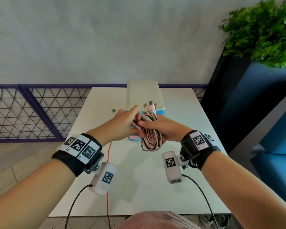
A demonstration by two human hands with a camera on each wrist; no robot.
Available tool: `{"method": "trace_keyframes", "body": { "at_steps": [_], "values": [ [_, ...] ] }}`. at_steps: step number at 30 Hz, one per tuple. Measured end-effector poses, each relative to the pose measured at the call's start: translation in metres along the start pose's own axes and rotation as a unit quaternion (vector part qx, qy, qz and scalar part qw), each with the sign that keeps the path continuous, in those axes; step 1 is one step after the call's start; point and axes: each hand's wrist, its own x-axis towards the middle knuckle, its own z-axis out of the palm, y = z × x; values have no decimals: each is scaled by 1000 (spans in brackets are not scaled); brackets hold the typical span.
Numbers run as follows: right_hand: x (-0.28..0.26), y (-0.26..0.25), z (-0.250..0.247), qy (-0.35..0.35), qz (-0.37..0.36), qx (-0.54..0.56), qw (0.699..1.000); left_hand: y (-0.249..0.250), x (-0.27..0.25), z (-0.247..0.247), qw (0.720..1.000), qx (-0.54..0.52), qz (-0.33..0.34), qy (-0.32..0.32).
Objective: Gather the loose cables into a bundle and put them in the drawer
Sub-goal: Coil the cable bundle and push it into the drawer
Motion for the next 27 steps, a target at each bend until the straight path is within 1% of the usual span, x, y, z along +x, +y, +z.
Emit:
{"method": "trace_keyframes", "body": {
  "at_steps": [2, 3, 6, 7, 8, 9, 10, 11, 13, 14, 15, 16, 18, 20, 23, 26, 27],
  "values": [
    [-1, 4, 2, -42, 5, 39, 998, 2, 2, -2, 1000, 0, 6, -13],
    [-2, 6, 4, -54, 5, 55, 997, 1, 2, -3, 999, 28, 14, -15],
    [-2, 8, 9, -36, 6, 67, 997, 1, 5, -6, 985, 167, 45, 15],
    [-1, 8, 10, -30, 5, 63, 998, 3, 6, -8, 980, 193, 49, 23],
    [-1, 9, 10, -32, 4, 57, 998, 4, 8, -11, 978, 202, 42, 21],
    [0, 9, 10, -38, 4, 46, 998, 6, 11, -15, 979, 203, 23, 3],
    [0, 10, 9, -40, 9, 28, 999, 7, 13, -22, 981, 192, -9, -33],
    [-1, 11, 7, -35, 18, 11, 999, 7, 16, -30, 982, 164, -51, -84],
    [-2, 14, 2, -21, 35, -11, 999, 4, 18, -47, 975, 58, -119, -178],
    [-3, 15, -1, -21, 38, -8, 999, 1, 16, -54, 970, -18, -137, -200],
    [-4, 17, -3, -23, 37, 1, 999, -5, 15, -59, 963, -103, -148, -201],
    [-4, 18, -4, -23, 33, 14, 999, -10, 13, -62, 952, -184, -157, -190],
    [-3, 20, -4, -8, 19, 44, 999, -18, 8, -61, 930, -283, -183, -145],
    [2, 21, -3, 26, 7, 71, 997, -23, 3, -53, 913, -331, -214, -103],
    [9, 21, 0, 86, -18, 131, 987, -22, -2, -36, 887, -386, -243, -77],
    [17, 23, -2, 152, -25, 156, 976, -17, -5, -24, 873, -422, -241, -41],
    [19, 24, -2, 165, -22, 162, 973, -14, -5, -20, 874, -426, -234, -26]
  ]
}}
